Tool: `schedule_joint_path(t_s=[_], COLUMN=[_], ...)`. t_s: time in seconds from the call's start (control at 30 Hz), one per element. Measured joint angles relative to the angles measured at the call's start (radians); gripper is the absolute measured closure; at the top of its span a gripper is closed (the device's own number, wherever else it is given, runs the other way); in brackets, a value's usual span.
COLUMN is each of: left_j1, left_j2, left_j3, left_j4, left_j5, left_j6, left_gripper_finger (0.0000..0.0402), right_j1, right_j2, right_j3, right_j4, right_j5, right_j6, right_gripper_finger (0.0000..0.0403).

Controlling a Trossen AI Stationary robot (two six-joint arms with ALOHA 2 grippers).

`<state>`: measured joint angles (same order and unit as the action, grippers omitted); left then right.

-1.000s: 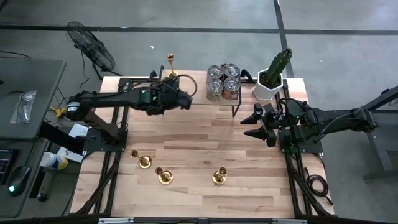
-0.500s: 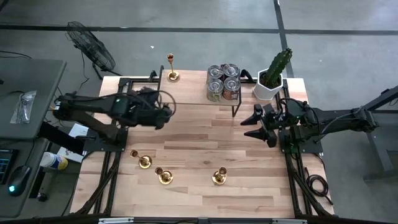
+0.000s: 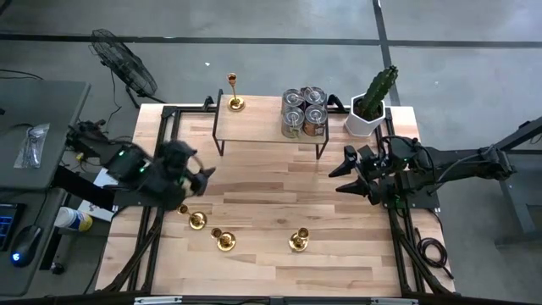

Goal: Pick & Place candle stick holders
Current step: Put the gold candle holder on the shelf

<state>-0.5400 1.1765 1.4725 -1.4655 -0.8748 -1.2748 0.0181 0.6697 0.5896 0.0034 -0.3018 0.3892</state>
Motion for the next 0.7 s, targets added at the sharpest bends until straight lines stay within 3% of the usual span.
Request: schedule_joint_path(t_s=[0.27,0.43,0.63,0.7], left_j1=[-0.222,-0.291,-0.292,-0.293], left_j2=[-0.155,-0.275,-0.347,-0.351], left_j3=[-0.269,-0.428,-0.470,-0.470], left_j4=[0.133,0.252,0.243,0.268], left_j5=[-0.034,-0.064,0.192,0.222], left_j6=[-0.249,-0.285,-0.357,-0.364], left_gripper_finger=[0.0004,0.0004,0.0004,0.0004], right_j1=[0.000,0.000,0.000,0.000], right_j2=[0.000,0.000,0.000,0.000], right_j3=[0.000,0.000,0.000,0.000], right_j4=[0.000,0.000,0.000,0.000], right_j5=[-0.001,0.022,0.071,0.085], right_j6=[0.010,0.036,0.071,0.077], right_gripper_finger=[0.0151,0.0151,0.0151,0.0151])
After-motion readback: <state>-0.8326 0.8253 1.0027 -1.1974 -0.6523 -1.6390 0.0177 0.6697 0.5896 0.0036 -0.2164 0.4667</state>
